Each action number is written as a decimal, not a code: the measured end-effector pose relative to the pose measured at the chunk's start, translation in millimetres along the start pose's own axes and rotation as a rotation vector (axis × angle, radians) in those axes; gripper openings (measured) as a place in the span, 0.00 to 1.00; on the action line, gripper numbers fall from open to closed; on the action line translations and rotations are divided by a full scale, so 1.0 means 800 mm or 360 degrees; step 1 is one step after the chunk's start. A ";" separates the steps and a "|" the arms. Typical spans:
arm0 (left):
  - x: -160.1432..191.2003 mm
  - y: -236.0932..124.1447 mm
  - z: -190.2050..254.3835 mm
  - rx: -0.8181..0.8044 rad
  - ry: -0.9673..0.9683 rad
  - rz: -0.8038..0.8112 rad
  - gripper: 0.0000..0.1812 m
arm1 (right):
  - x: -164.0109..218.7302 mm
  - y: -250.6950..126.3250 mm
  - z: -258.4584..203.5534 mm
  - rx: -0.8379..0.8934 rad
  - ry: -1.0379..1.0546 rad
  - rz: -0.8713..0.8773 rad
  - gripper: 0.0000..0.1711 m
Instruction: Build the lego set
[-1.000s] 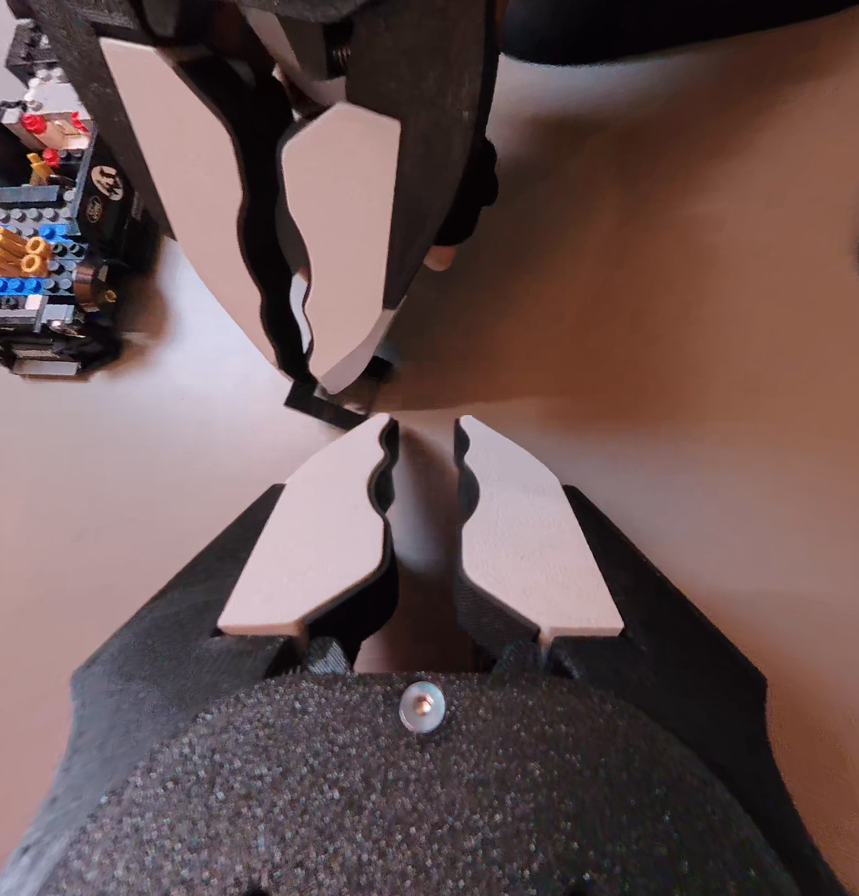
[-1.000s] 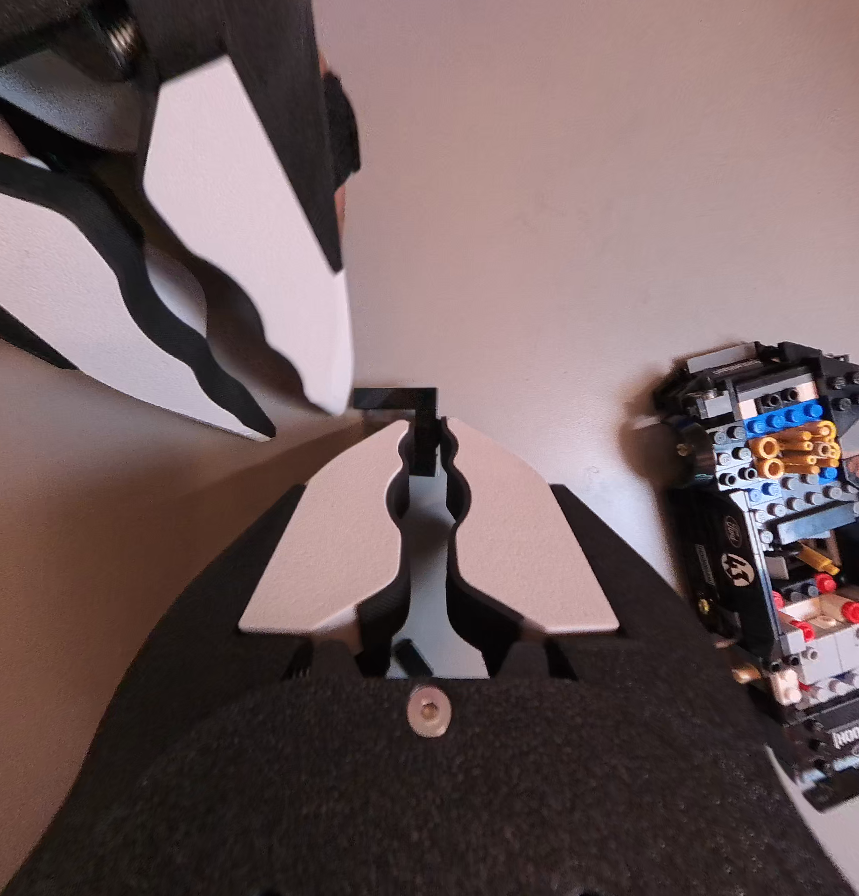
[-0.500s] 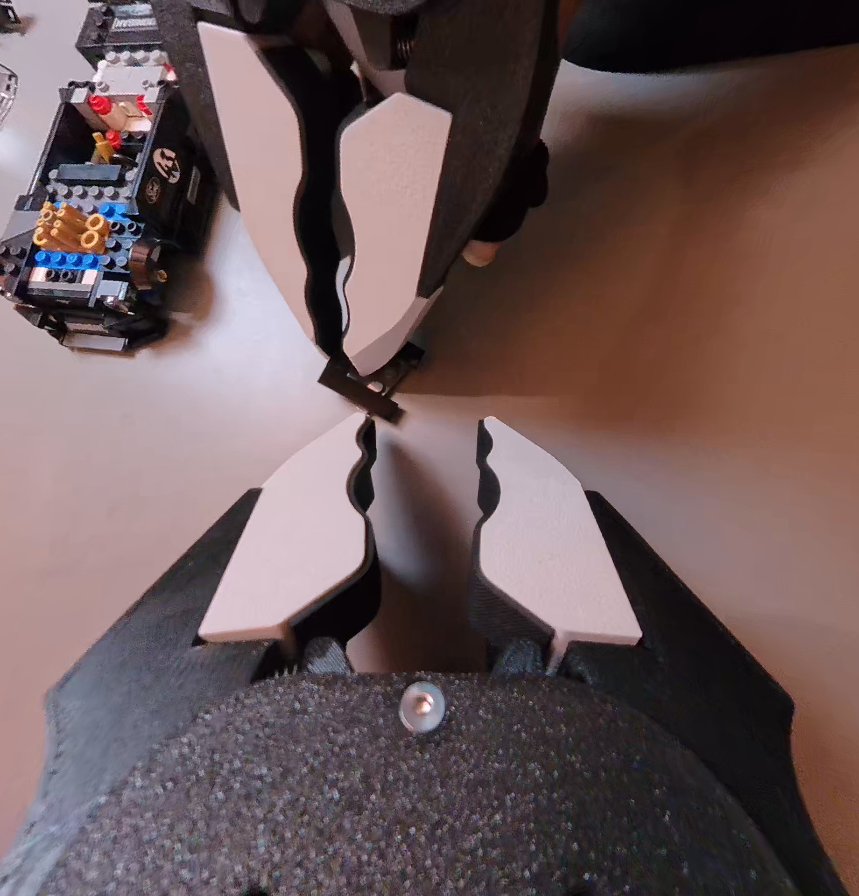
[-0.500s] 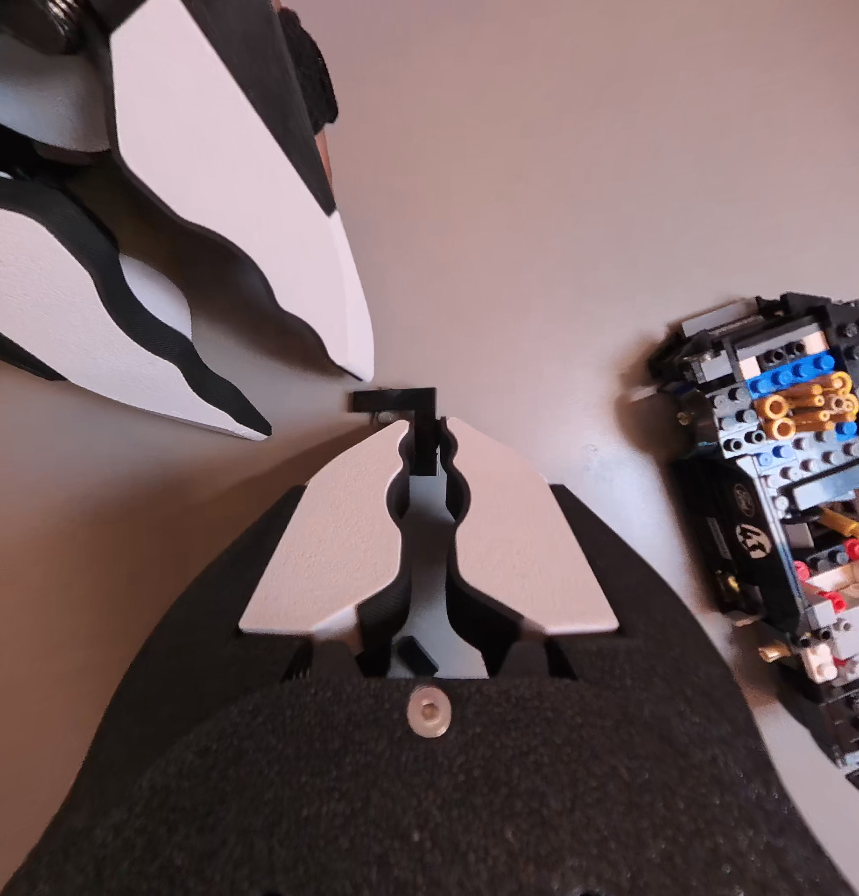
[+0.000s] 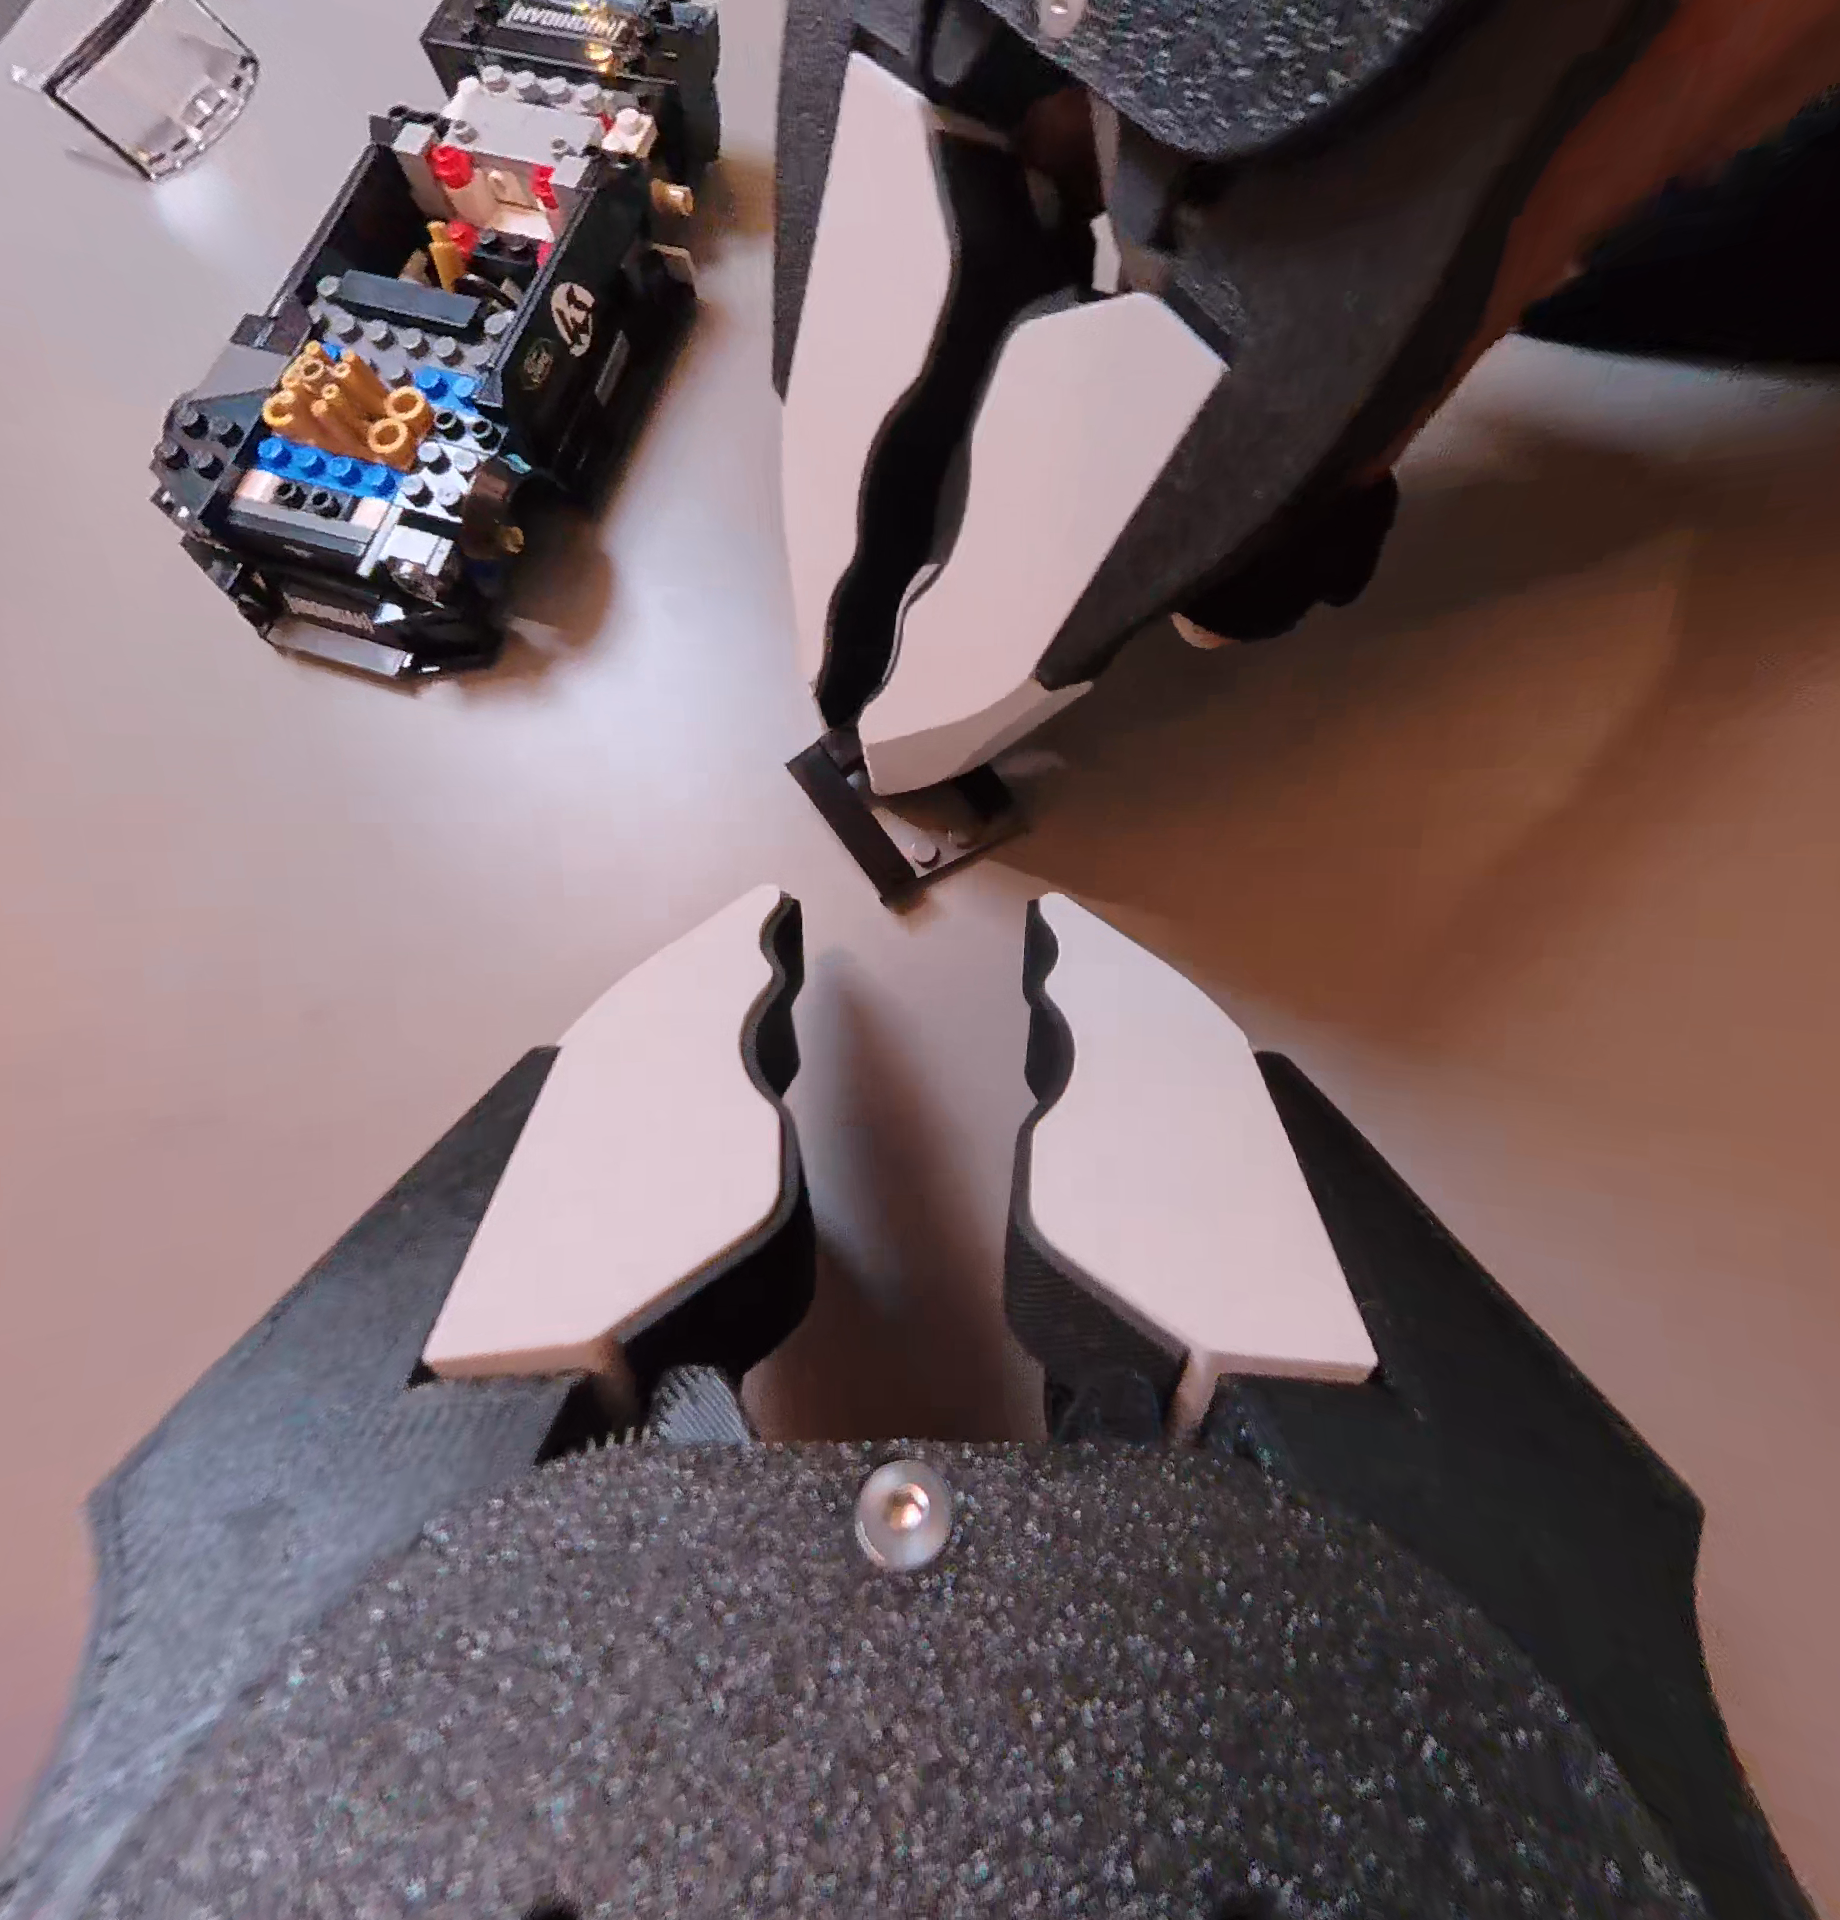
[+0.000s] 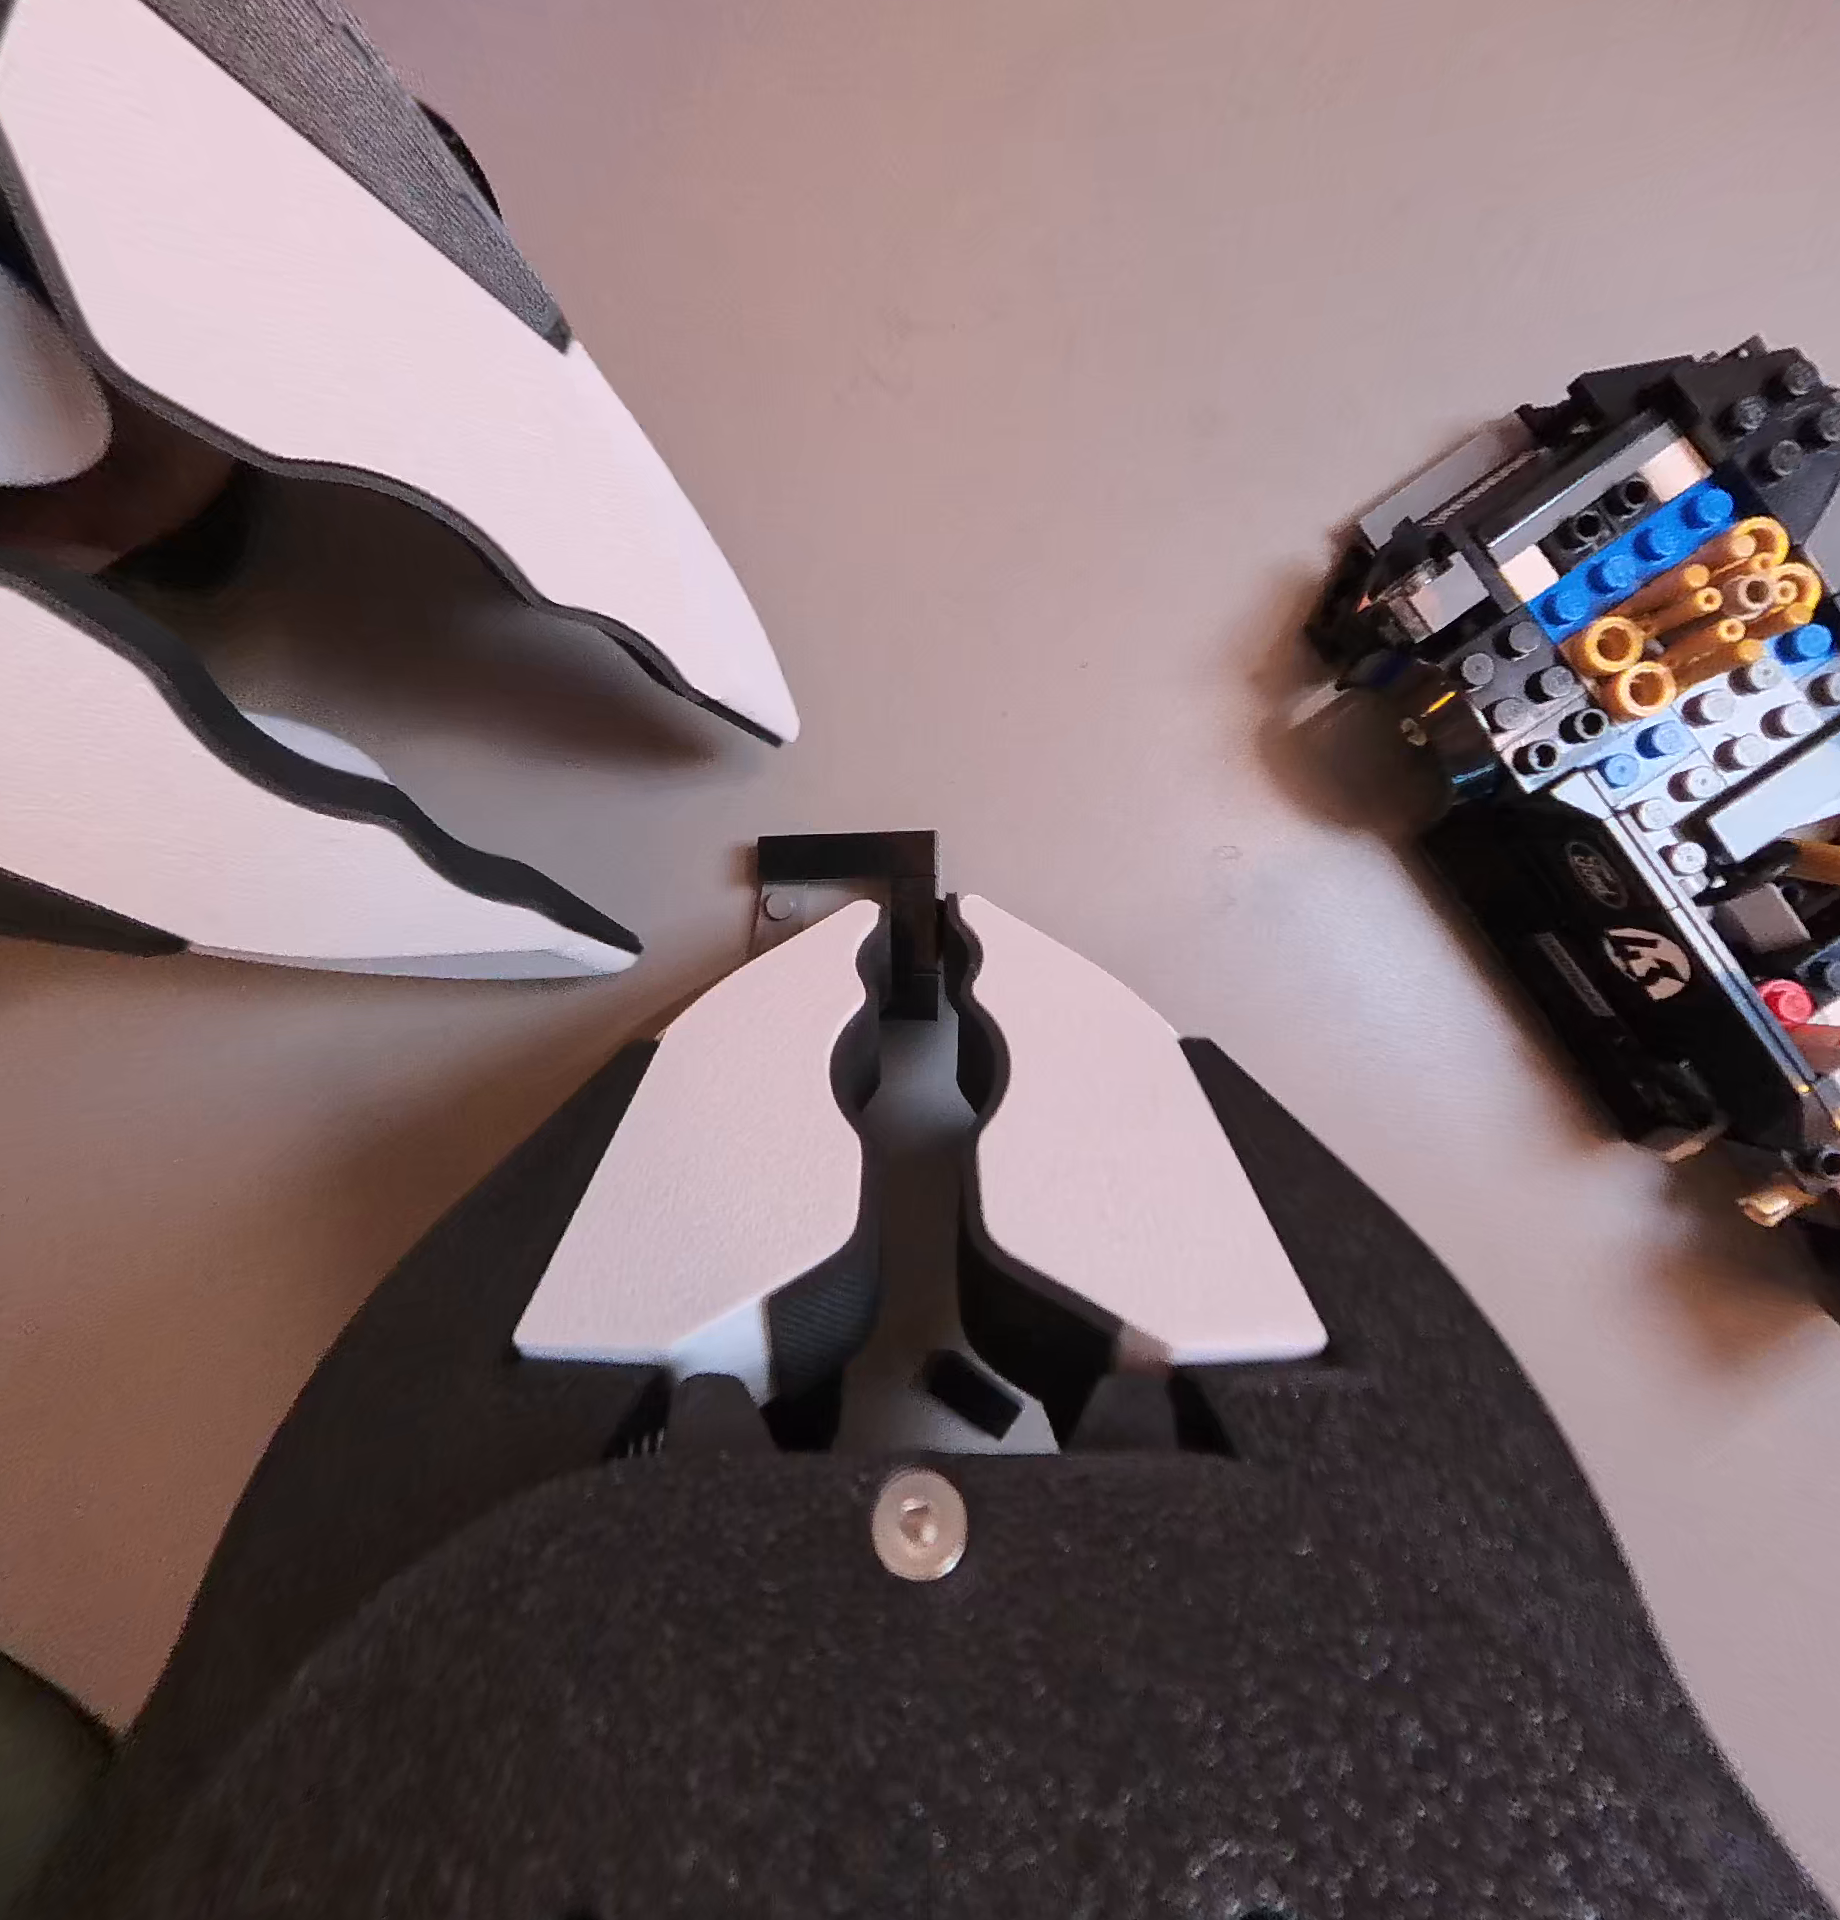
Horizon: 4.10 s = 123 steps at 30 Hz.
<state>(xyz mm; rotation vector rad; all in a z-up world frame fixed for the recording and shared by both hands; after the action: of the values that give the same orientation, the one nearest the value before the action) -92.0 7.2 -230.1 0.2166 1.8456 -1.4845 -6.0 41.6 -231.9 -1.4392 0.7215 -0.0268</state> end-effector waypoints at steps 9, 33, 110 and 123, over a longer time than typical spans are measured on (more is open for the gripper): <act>-0.014 0.021 0.008 -0.0059 -0.0079 -0.0096 0.25 | 0.004 -0.002 -0.003 0.0003 0.0110 0.0001 0.10; 0.002 0.003 -0.002 -0.0007 0.0047 -0.0035 0.18 | 0.010 -0.025 -0.013 -0.0370 -0.1299 -0.0053 0.25; -0.057 -0.046 0.001 0.0545 -0.0908 0.1016 0.08 | -0.015 -0.100 -0.006 -0.0773 0.0864 0.0973 0.05; -0.042 -0.045 -0.013 0.0711 -0.1082 0.0996 0.04 | -0.014 -0.106 0.007 -0.0629 0.0338 0.0936 0.12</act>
<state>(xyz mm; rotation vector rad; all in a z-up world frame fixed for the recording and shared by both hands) -92.3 15.7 -180.6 0.3998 0.7910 -1.2730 22.3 37.2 -150.7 -1.5549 1.3607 0.4450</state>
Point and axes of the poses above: each gripper's, where its closed fingertips meet, y out along the fingers, x out of its underside, z = x × y across the jaws, the point moved 6 cm from there along -y, back along the fingers, and after that the axes turned 7 degrees about -z, right-handed, at the moved point
